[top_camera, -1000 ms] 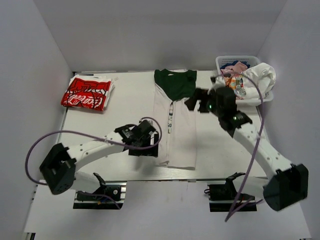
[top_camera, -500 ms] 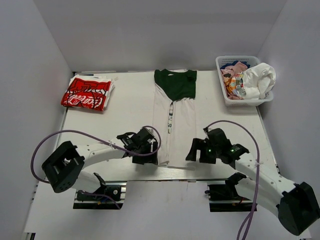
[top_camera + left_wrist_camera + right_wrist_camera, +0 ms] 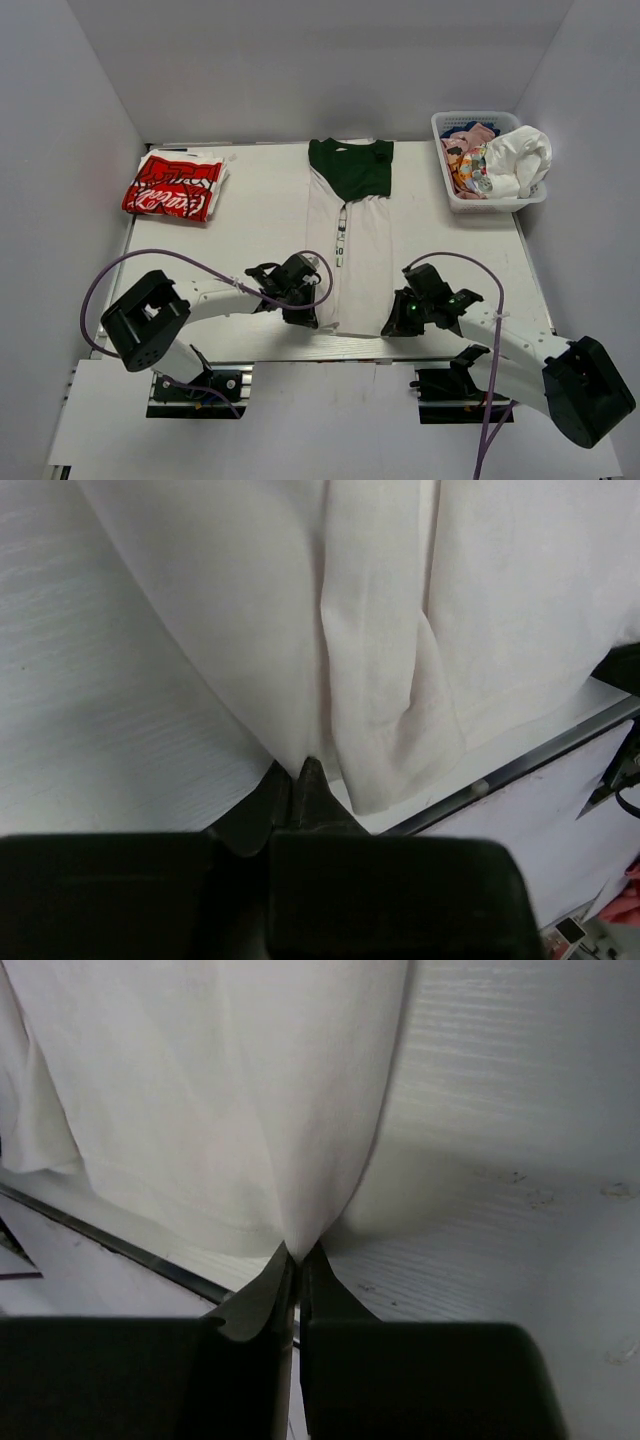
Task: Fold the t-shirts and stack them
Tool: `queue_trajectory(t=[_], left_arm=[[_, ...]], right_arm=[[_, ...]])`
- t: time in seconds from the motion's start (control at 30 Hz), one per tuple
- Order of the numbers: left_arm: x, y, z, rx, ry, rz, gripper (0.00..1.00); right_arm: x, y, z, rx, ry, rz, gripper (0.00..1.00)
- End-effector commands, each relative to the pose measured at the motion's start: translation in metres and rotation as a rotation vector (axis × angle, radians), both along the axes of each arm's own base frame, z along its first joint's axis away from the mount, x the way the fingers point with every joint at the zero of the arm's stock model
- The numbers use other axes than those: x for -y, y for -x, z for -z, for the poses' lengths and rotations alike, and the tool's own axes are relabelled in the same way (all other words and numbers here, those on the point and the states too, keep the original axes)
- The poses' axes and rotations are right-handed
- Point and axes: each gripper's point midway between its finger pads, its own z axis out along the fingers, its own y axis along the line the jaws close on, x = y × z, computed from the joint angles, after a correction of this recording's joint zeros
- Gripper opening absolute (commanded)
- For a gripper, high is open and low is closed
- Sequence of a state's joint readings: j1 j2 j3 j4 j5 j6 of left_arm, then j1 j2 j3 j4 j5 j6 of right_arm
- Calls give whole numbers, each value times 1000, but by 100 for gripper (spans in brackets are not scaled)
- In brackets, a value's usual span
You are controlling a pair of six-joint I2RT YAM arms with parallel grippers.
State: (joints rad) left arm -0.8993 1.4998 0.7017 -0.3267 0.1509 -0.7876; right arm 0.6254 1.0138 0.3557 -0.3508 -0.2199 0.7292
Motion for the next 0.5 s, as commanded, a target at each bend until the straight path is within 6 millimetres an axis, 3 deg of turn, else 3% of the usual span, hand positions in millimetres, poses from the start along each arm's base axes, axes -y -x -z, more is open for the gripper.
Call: queue_trajectory(t=[0.0, 0.07, 0.27, 0.43, 0.47], left_arm=[[-23, 25, 19, -74, -82, 25, 0], [-24, 25, 16, -72, -79, 25, 0], [-4, 10, -24, 5, -8, 36, 0], [-2, -18, -50, 76, -24, -26, 0], [0, -24, -55, 98, -21, -35, 0]], right_arm=[[2, 6, 7, -23, 13, 0, 0], [-2, 0, 1, 1, -1, -5, 0], [-9, -19, -23, 109, -19, -12, 0], [-9, -50, -51, 238, -1, 44, 0], [-13, -59, -64, 273, -15, 53, 0]])
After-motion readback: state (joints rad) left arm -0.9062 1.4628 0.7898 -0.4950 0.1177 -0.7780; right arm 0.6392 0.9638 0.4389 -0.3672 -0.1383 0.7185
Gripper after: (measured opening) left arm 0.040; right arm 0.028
